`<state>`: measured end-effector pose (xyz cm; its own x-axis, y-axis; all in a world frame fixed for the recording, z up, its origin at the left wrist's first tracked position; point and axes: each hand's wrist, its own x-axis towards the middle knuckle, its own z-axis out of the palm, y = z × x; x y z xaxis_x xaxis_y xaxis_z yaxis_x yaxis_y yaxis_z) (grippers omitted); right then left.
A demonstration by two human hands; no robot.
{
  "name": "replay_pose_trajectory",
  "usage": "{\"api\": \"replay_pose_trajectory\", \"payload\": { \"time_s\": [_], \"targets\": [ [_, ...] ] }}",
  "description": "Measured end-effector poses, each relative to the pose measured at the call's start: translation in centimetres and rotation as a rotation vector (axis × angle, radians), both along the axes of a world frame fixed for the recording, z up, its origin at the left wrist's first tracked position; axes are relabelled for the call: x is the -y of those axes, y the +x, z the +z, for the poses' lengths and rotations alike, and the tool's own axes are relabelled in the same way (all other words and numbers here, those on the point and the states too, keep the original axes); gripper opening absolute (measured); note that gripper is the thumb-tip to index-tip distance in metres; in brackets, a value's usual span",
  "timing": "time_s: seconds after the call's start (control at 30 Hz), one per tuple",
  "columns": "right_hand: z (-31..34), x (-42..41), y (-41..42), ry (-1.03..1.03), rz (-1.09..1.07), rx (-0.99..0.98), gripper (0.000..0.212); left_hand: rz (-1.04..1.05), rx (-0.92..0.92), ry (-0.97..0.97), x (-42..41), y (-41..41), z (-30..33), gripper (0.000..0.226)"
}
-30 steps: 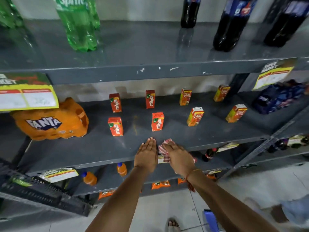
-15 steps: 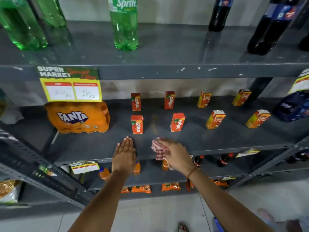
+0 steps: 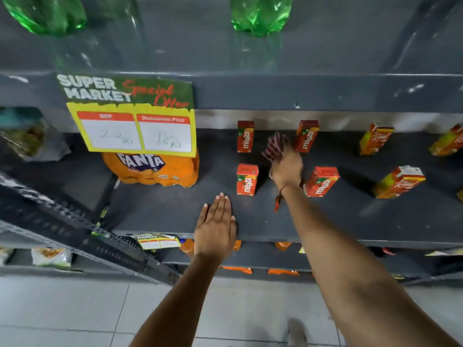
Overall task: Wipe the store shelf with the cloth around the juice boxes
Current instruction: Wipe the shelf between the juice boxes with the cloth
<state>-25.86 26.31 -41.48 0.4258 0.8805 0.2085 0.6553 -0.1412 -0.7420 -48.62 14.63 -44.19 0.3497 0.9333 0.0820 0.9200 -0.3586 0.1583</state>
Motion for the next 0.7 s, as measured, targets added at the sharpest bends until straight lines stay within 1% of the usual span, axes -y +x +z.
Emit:
{"api": "replay_pose_trajectory", "payload": {
  "time_s": [0.03, 0.13, 0.17, 0.2, 0.23, 0.4, 0.5, 0.6, 0.7],
  "targets": [
    [0.1, -1.2, -0.2, -0.043, 0.004, 0.113, 0.05, -0.004, 0.011, 0.012, -0.1, 0.0, -0.1, 0.057],
    [-1.6, -4.0, -0.1, -0.177, 0.162, 0.216, 0.061, -0.014, 0.037, 0.034, -0.3, 0.0, -0.5, 0.055],
    [-2.3, -4.7, 0.0, -0.211, 0.129, 0.358, 0.065, -0.013, 0.044, 0.034, -0.4, 0.0, -0.5, 0.055],
    [-2.8, -5.6, 0.4, -0.212, 0.091, 0.396, 0.066, -0.011, 0.048, 0.032, -0.4, 0.0, -0.5, 0.055],
    [-2.7, -6.1, 0.4, -0.192, 0.08, 0.357, 0.065, -0.01, 0.052, 0.03, -0.4, 0.1, -0.6, 0.055],
    [-0.9, -7.2, 0.4, -0.238, 0.126, 0.384, 0.048, -0.009, 0.032, 0.021, -0.5, 0.0, -0.7, 0.056],
    [-1.3, -6.5, 0.7, -0.229, 0.171, 0.415, 0.055, -0.015, 0.03, 0.024, -0.4, 0.0, -0.6, 0.056],
    [-2.0, -5.7, 0.8, -0.311, 0.219, 0.529, 0.065, -0.015, 0.029, 0.016, -0.3, -0.1, -0.6, 0.056],
    [-1.7, -3.6, 0.0, -0.371, 0.205, 0.638, 0.072, -0.008, 0.039, 0.013, -0.3, -0.1, -0.5, 0.056]
  ]
}}
